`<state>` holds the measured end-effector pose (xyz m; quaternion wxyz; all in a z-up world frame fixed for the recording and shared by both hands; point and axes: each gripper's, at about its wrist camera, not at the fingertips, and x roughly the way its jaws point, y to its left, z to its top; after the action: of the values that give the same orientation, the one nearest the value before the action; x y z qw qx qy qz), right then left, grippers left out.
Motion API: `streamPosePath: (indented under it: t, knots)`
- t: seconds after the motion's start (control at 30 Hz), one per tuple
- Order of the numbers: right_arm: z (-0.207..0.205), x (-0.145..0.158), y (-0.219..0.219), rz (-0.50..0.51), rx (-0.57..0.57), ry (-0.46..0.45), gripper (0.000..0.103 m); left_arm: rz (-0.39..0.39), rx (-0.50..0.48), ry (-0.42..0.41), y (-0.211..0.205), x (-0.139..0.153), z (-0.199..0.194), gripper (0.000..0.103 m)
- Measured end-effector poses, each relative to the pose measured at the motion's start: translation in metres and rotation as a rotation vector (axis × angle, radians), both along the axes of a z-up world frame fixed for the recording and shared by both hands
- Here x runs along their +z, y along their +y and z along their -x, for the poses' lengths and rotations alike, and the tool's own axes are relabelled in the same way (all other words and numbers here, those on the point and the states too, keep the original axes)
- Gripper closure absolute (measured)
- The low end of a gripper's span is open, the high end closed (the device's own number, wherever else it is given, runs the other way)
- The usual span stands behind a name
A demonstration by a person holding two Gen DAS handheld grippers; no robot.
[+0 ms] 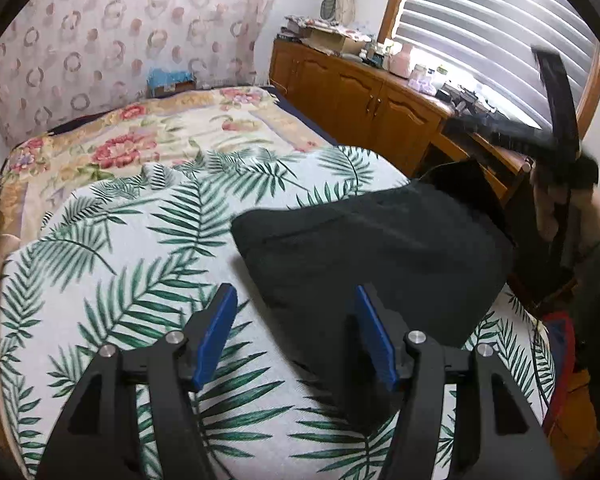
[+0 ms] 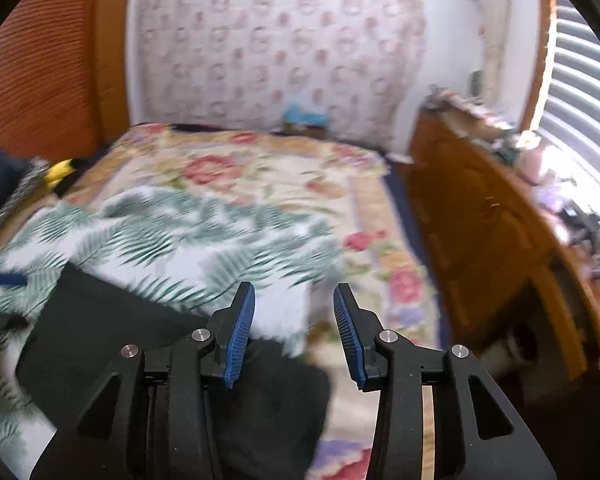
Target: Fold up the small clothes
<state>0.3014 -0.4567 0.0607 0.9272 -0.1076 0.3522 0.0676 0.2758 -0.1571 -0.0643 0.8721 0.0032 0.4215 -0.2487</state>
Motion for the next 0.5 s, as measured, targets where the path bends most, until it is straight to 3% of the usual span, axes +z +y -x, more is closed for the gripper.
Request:
streamPosePath:
  t: [0.2,0.33,0.5]
  knots:
    - [0.013,0.006,-0.014,-0.055,0.012,0.022,0.057,-0.013,0.004,0.031,-0.005,-0.011,-0.015,0.043]
    - [0.032,-0.016,-0.016,-0.109,0.042,0.108,0.047,-0.008,0.018,0.044,-0.003,-0.014,-0.030,0.043]
    - [0.036,-0.053,-0.029,-0.161,0.004,0.224,0.047,0.001,0.026,0.071,-0.006,-0.022,-0.048,0.043]
